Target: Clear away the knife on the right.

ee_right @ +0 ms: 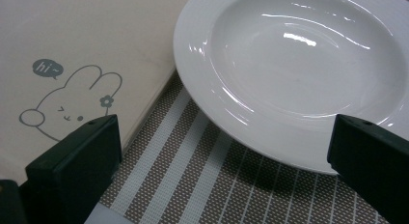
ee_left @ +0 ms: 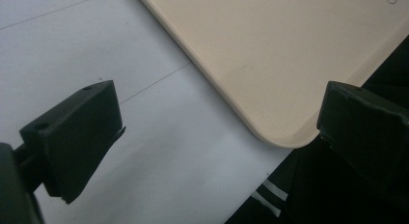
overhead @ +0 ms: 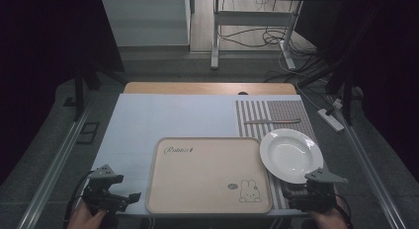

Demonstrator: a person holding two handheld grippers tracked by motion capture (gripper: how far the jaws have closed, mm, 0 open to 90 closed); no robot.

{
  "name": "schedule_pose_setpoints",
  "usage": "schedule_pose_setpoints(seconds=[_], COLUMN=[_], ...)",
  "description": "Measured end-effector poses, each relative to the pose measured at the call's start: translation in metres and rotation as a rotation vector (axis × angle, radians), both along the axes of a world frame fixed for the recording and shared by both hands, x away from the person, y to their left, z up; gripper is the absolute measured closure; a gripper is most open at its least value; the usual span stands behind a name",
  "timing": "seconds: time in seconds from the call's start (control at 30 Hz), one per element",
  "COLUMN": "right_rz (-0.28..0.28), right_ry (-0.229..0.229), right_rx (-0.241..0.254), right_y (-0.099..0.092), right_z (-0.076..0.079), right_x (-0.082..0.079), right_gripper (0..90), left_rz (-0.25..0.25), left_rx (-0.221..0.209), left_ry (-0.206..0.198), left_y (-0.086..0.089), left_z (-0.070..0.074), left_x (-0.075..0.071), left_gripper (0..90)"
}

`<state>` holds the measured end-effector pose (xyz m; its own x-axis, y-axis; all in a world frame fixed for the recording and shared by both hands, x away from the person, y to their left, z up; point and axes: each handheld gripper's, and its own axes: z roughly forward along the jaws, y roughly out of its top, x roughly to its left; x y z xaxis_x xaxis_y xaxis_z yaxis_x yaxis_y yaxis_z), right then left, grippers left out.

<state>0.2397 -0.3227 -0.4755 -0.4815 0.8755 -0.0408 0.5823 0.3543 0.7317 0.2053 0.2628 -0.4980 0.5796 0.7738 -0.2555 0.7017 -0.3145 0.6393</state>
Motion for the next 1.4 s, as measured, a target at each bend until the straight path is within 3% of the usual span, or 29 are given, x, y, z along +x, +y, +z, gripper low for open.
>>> schedule_pose_setpoints(seconds=[0.63,0.87,1.2,1.4], right_rz=[0.010,0.028,0.065,0.106], right_ry=[0.021,0.038,0.001,0.009], right_rx=[-0.016,-0.054,0.002,-0.011], right_y=[0.002,0.007,0.014,0.021], right_z=[-0.001,-0.002,0.001,-0.001], right_x=[0.002,0.003,0.011,0.017], right_gripper=[0.0,0.0,0.0,0.0], left_rz=[-0.002,-0.001,-0.002,-0.002], left_rx=[0.004,0.005,0.011,0.011], left_ry=[-0.003,-0.002,0.000,0.000], left_y=[0.000,0.000,-0.001,-0.001], left_z=[0.000,0.000,0.000,0.000], left_x=[0.000,0.000,0.000,0.000], left_gripper=[2.2,2.2,2.2,2.2])
